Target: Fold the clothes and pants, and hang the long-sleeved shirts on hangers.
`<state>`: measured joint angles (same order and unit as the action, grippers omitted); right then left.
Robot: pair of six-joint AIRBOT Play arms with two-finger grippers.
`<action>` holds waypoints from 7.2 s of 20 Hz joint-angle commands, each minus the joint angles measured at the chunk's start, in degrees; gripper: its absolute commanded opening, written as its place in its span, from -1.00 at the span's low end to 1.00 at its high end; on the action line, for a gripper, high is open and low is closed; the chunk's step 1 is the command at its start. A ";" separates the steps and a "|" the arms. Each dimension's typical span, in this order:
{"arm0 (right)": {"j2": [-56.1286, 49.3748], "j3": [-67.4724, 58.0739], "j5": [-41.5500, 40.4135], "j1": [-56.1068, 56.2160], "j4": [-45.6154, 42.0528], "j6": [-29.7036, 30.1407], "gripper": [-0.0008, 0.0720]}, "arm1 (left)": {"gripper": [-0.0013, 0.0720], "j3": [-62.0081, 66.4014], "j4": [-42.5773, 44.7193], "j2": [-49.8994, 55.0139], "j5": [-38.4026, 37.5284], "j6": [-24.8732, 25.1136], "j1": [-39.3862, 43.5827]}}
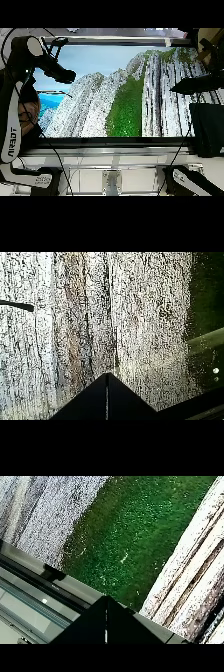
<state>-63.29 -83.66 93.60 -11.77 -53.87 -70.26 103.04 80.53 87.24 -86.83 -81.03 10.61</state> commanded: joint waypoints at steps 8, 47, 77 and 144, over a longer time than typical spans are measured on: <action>0.02 -0.07 0.02 0.00 0.00 0.00 -0.91 | -0.95 0.00 0.00 0.02 0.00 0.02 0.04; -0.09 -0.07 -31.41 0.02 12.09 -0.98 0.10 | -0.72 0.00 39.19 19.37 9.22 -7.04 -48.30; -3.02 -22.75 3.52 -2.23 -29.44 -0.74 0.09 | 0.87 2.32 5.97 9.64 51.74 1.03 35.32; -21.94 5.77 -43.87 -24.09 13.84 0.02 0.36 | 0.64 -50.64 -10.27 -21.68 50.93 -16.63 -28.76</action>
<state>-88.73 -77.47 42.41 -32.42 -39.40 -70.15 52.38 70.41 66.96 -42.54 -90.63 -14.44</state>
